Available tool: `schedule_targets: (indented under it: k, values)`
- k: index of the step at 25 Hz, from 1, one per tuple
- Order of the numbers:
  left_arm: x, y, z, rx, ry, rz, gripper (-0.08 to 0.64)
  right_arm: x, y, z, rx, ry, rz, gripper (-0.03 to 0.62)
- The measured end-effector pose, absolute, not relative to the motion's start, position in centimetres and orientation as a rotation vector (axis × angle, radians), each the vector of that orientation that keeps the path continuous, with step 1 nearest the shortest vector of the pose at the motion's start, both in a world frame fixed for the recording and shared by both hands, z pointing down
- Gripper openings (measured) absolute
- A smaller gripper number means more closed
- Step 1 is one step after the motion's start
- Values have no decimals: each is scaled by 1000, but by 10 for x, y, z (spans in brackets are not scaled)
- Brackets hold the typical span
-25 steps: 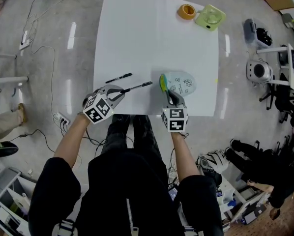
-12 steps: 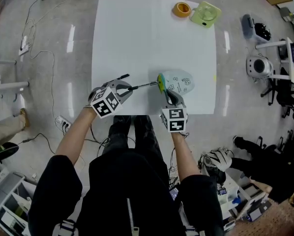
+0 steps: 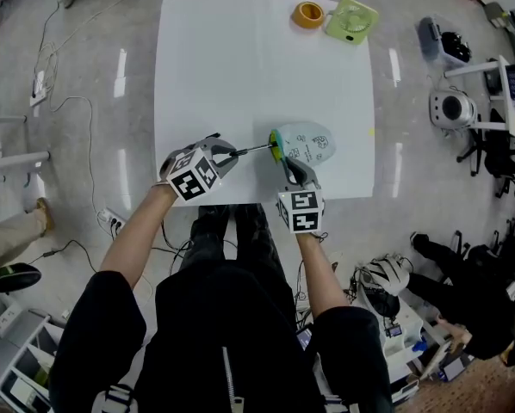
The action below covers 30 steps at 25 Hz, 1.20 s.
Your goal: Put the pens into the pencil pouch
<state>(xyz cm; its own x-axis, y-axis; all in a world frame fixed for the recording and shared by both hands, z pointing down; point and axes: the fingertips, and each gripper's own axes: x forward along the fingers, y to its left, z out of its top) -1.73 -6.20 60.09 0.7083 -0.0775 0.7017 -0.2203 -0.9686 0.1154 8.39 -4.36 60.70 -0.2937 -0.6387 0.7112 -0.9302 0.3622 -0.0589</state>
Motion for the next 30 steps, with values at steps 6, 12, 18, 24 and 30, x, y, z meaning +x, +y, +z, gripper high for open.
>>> schedule_targets:
  k: [6, 12, 18, 24, 30]
  values:
    - [-4, -70, 602, 2722, -230, 1107, 67, 83, -48, 604, 1351, -2047, 642, 40]
    - [12, -75, 596, 2729, -206, 1103, 67, 84, -48, 602, 1335, -2063, 651, 40]
    - [24, -82, 596, 2729, -191, 1074, 67, 82, -49, 601, 1330, -2077, 663, 40]
    - [38, -85, 594, 2726, -175, 1042, 67, 78, -49, 594, 1311, -2109, 679, 40]
    - [52, -87, 596, 2715, -155, 1015, 67, 75, -49, 595, 1294, -2128, 687, 40]
